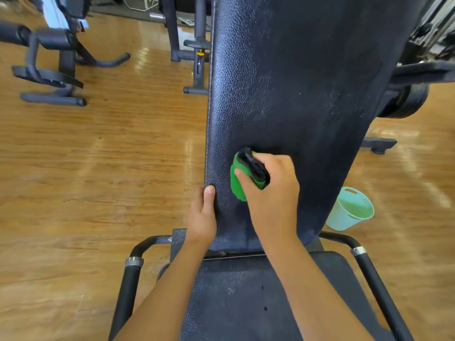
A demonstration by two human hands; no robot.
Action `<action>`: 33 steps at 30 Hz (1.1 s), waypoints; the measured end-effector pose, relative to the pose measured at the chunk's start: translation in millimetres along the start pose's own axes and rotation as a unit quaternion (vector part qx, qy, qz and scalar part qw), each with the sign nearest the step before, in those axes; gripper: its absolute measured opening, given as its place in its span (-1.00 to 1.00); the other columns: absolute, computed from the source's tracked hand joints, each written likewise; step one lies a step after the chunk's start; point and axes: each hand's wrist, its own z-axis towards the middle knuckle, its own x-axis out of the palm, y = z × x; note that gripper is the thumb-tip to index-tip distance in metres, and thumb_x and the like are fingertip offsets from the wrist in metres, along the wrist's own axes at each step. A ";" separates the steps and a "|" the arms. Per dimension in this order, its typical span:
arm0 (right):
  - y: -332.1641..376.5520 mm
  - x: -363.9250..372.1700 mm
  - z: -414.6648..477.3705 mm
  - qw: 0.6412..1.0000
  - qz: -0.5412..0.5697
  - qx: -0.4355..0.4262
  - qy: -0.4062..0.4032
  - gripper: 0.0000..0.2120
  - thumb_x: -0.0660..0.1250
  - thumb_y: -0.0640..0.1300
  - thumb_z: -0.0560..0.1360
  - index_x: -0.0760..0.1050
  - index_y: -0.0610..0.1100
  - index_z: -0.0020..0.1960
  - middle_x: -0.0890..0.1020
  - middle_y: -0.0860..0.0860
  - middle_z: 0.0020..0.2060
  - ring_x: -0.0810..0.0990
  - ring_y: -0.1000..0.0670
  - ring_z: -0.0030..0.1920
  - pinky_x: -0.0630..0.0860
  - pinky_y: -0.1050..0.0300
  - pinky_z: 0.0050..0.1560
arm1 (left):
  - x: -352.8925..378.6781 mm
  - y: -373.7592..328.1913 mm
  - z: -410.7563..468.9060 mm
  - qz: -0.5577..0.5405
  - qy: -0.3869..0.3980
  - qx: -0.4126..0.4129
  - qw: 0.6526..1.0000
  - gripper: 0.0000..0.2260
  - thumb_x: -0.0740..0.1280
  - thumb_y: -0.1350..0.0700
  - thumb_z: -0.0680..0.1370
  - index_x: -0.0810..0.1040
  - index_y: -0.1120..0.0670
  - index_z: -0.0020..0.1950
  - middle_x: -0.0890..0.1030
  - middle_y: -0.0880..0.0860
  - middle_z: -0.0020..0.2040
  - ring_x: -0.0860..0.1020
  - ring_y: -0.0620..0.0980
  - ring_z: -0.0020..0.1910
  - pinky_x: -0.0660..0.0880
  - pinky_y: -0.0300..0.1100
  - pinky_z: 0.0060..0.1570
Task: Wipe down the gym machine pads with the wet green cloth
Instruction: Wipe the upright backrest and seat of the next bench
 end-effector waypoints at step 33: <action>3.6 23.3 -6.9 0.968 -0.123 -0.202 0.081 -0.68 0.55 -0.24 0.35 0.62 -0.16 0.09 0.52 -0.06 -0.12 0.51 -0.09 -0.08 0.49 0.06 -0.21 | -28.0 -2.7 -4.1 -0.095 0.114 -0.009 0.989 -0.51 0.25 -0.30 0.46 0.52 0.04 0.18 0.60 0.01 0.13 0.51 -0.01 0.23 0.36 0.12 0.33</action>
